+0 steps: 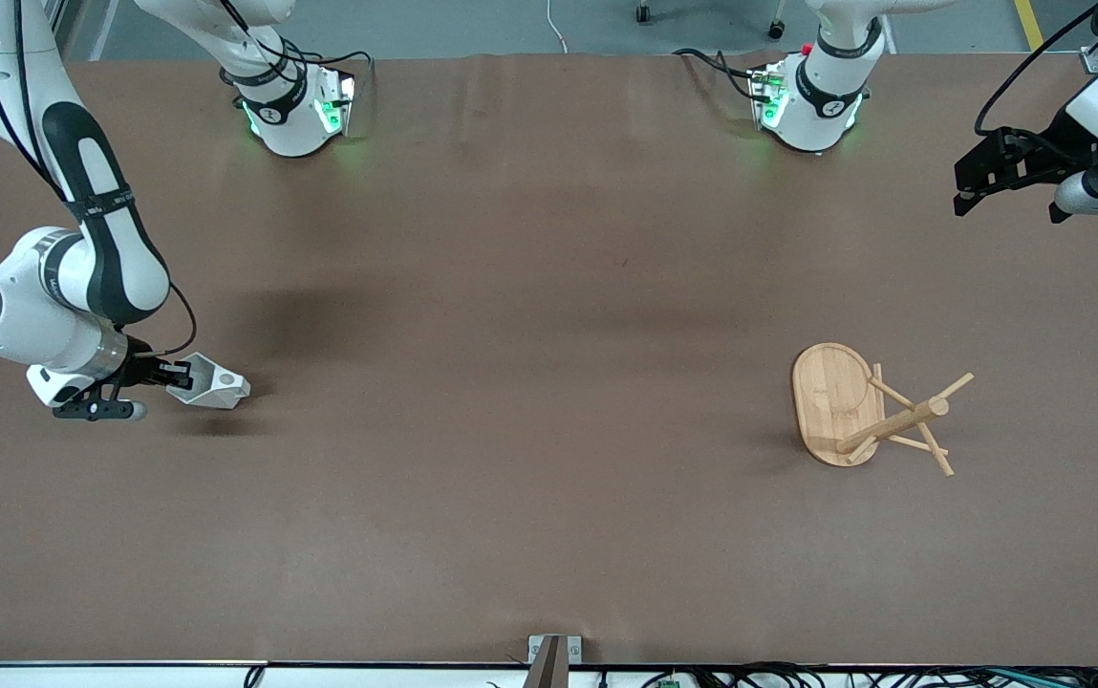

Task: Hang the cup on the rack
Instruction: 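Close the right gripper on the white cup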

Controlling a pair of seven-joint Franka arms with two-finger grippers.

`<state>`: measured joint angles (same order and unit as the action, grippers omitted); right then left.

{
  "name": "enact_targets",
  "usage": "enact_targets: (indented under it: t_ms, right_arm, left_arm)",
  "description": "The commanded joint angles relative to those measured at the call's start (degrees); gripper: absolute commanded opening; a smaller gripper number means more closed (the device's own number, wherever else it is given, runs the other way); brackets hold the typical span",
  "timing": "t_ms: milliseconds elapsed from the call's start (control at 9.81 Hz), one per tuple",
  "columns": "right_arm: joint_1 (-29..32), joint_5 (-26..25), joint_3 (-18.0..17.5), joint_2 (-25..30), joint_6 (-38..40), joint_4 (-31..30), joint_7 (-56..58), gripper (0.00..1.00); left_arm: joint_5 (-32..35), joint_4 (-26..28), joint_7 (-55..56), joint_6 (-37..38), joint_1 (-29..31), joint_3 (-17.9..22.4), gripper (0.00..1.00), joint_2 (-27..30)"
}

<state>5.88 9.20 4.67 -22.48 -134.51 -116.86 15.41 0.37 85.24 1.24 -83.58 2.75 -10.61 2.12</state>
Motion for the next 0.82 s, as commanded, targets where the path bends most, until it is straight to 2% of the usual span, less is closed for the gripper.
enact_targets:
  t_ms: [0, 204, 408, 713]
  right_arm:
    - [-1.5, 1.4, -0.4, 4.0, 11.8, 6.0, -3.7, 0.01]
    - [-1.6, 4.9, -5.3, 4.2, 22.7, 15.3, -12.9, 0.01]
    - [-1.6, 11.3, -10.4, 7.3, 24.1, 15.6, -13.7, 0.01]
    - [-1.6, 25.0, -16.9, 9.3, 25.3, 14.2, -13.9, 0.01]
  left_arm:
    - [-0.1, 1.8, 0.4, -0.5, -0.2, -0.2, 1.00, 0.0]
    - [-0.1, 1.9, 0.4, -0.6, -0.2, -0.2, 1.00, 0.0]
    - [-0.1, 2.0, 0.4, -0.6, -0.2, -0.2, 1.00, 0.1]
    - [-0.3, 1.8, 0.5, -0.4, -0.3, -0.6, 1.00, -0.1]
